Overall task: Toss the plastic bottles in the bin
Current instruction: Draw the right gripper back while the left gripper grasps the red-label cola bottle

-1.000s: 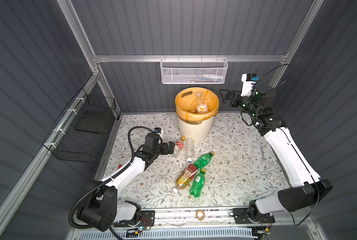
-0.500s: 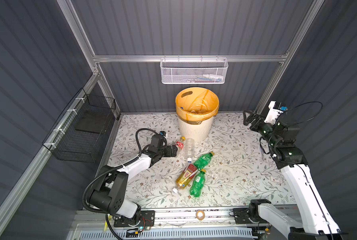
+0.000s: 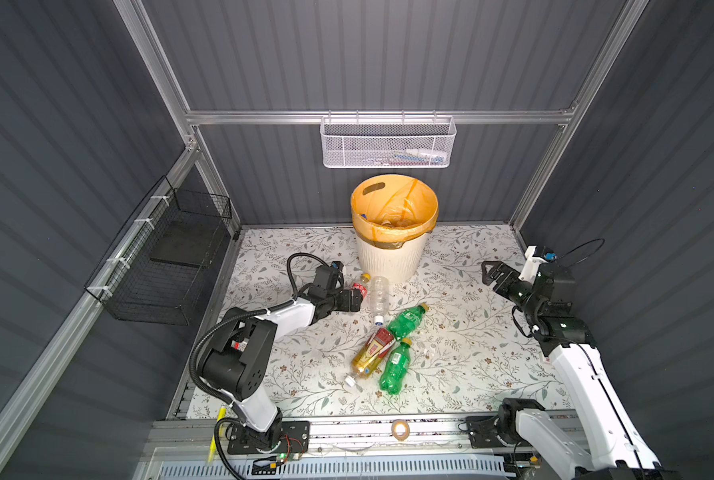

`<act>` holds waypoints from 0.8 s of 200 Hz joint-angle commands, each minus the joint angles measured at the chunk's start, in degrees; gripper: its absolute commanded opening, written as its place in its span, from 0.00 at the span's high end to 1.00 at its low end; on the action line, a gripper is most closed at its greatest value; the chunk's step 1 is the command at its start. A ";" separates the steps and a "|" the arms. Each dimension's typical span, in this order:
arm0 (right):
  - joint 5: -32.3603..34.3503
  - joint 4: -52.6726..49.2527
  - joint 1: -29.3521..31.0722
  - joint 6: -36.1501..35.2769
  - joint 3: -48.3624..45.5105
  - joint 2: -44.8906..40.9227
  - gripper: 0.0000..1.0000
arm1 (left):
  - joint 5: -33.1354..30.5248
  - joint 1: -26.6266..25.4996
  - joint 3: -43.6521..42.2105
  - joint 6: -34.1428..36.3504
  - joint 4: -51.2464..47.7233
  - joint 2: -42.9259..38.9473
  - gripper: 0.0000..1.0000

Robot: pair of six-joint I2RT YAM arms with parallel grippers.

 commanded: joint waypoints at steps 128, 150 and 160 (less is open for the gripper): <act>-2.58 4.53 -0.60 2.55 -1.81 1.58 0.04 | 0.70 -0.27 3.32 3.33 0.19 4.11 0.39; -2.99 4.73 -0.56 2.78 -1.80 2.00 0.04 | 0.18 -0.28 1.21 2.68 0.25 0.94 0.43; -3.11 4.80 -0.60 2.99 -1.81 2.17 0.04 | -0.37 -0.28 0.01 2.36 0.31 -1.45 0.43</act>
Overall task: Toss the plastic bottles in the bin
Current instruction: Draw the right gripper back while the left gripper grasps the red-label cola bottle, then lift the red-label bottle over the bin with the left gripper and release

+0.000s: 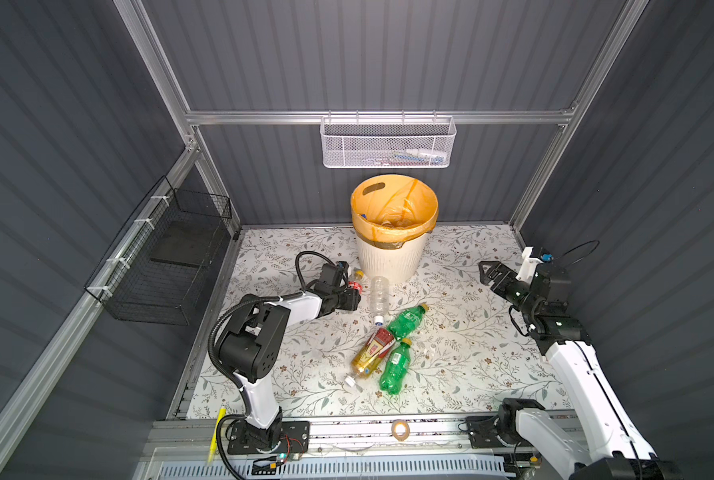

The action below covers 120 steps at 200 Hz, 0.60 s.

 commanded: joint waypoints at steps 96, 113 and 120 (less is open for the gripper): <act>-1.61 0.26 -0.31 0.94 -1.53 1.46 0.05 | -8.10 -0.20 -10.05 3.26 -0.79 -37.44 0.41; -1.95 0.21 -0.31 1.13 -1.88 1.24 0.05 | -9.64 -0.20 -9.78 5.29 -1.04 -43.35 0.40; -2.20 0.35 -0.30 1.16 -2.04 0.99 0.05 | -10.54 -0.20 -9.53 6.05 -1.01 -45.75 0.40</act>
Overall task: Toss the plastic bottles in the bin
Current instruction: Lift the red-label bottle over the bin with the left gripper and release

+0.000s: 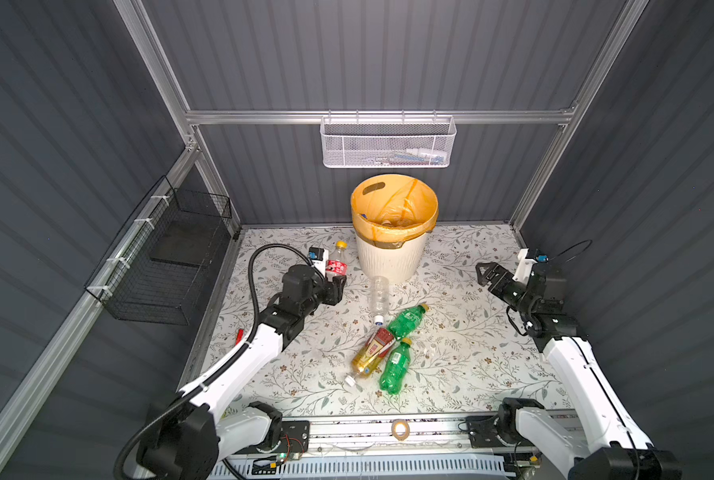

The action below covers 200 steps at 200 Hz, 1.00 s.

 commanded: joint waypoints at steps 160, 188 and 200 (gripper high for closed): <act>-3.27 1.22 -0.22 2.29 -1.53 -2.99 0.08 | 5.05 -0.20 15.75 16.80 12.76 -16.37 0.34; -4.09 1.80 0.12 3.48 -1.52 -3.41 0.08 | 9.29 -0.20 39.92 9.87 2.29 7.98 0.33; -4.83 1.79 0.42 4.05 -1.26 -3.23 0.08 | 11.36 -0.28 55.38 8.04 -11.48 21.14 0.19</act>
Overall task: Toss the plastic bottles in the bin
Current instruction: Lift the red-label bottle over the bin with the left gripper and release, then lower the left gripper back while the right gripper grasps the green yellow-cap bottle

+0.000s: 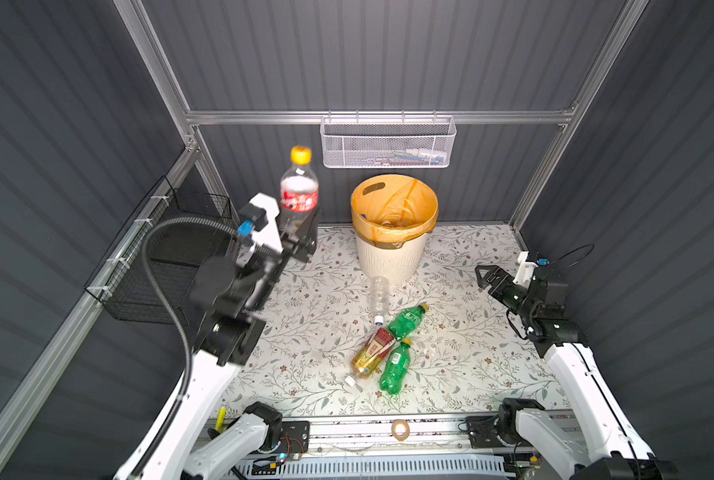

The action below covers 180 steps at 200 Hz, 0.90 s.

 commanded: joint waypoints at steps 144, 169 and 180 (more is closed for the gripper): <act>12.72 -8.09 22.30 18.84 1.78 14.66 0.05 | -6.31 10.20 -4.14 -14.43 -23.65 2.89 0.00; 13.26 -4.92 26.63 24.15 0.67 18.42 0.05 | -6.35 10.52 -11.69 -16.01 -26.39 -0.30 0.00; 13.31 -3.67 28.36 25.53 -0.04 19.31 0.05 | -5.08 10.52 -14.17 -15.85 -27.81 -1.34 0.00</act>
